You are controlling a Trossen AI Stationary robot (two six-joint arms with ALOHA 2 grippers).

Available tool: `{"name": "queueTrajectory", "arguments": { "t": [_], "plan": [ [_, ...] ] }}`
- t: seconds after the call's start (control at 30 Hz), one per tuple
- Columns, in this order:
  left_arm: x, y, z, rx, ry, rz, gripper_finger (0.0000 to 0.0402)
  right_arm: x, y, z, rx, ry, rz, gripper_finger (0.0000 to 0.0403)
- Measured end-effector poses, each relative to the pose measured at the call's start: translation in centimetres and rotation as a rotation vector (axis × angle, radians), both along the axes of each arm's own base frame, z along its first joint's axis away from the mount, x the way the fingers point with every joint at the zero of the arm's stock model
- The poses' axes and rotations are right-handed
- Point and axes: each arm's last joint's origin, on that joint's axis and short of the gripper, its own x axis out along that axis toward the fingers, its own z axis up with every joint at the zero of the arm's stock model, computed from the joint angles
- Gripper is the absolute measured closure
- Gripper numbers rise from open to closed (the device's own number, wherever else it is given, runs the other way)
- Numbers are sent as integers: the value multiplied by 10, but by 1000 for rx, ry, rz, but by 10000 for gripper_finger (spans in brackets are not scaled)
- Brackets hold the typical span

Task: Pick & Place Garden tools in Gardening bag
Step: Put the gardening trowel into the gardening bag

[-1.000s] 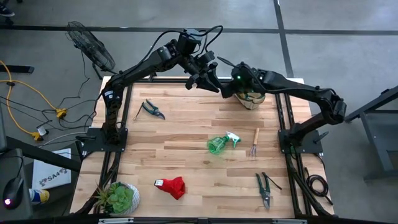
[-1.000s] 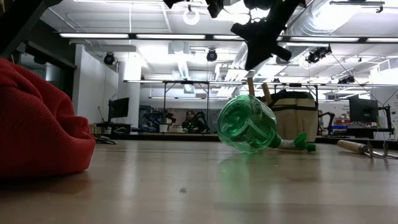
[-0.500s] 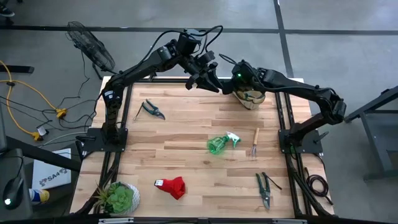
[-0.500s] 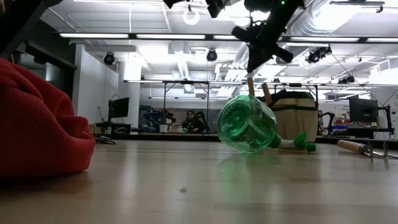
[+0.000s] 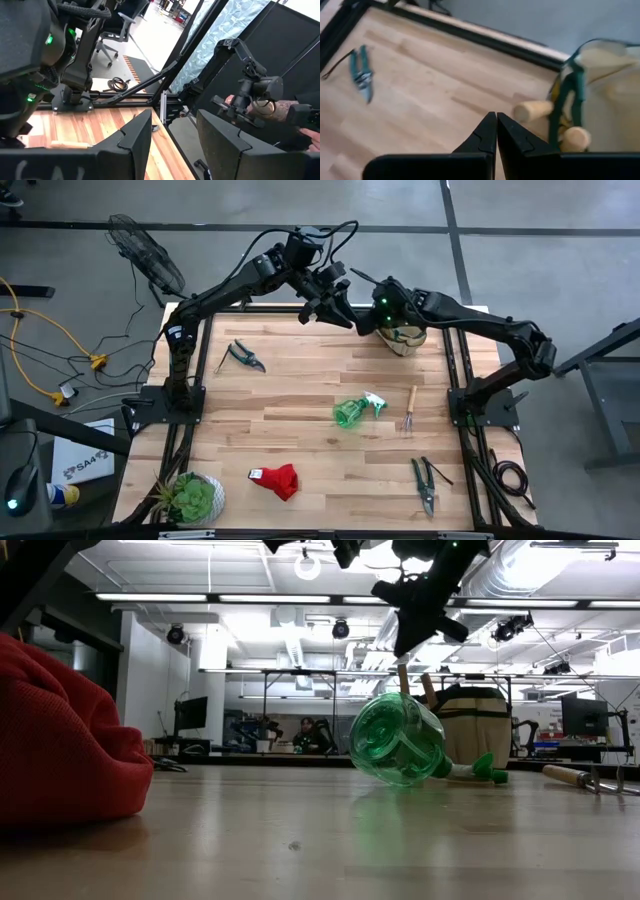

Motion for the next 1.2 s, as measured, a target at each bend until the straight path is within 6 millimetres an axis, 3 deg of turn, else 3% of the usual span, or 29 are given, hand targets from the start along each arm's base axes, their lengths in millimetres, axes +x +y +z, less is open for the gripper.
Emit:
{"name": "queueTrajectory", "arguments": {
  "t": [0.3,0.53,0.7,0.87,1.2],
  "plan": [
    [0,0,0,-1,2,-1,247,-5,-6,0,-41,24,-121,400],
    [0,0,0,-1,2,-2,247,3,-1,3,35,-77,21,400],
    [0,0,0,0,1,-2,247,8,1,-15,65,-4,34,400],
    [0,0,0,2,0,-1,247,8,-1,-25,41,39,-29,400],
    [0,0,0,1,1,-2,247,3,-8,-25,-27,63,-160,400]
  ]
}}
